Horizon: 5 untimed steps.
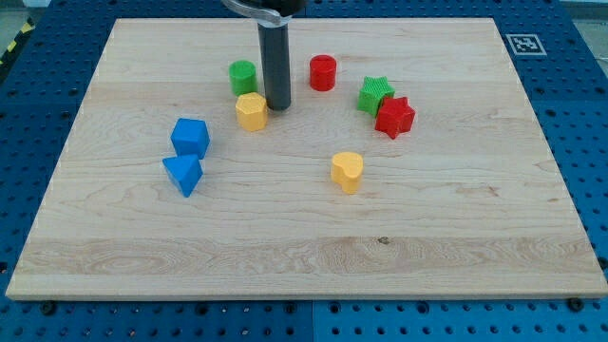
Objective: Place the yellow hexagon towards the top of the blue cube
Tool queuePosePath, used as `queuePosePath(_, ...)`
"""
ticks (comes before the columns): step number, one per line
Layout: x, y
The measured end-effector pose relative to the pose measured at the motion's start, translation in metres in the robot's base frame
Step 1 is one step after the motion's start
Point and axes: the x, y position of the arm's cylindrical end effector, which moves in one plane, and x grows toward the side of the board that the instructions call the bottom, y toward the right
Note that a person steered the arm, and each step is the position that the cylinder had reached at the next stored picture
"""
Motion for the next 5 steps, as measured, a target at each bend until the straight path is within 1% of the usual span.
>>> queuePosePath(3,0.016,-0.001)
queuePosePath(4,0.016,-0.013)
queuePosePath(5,0.014,-0.046)
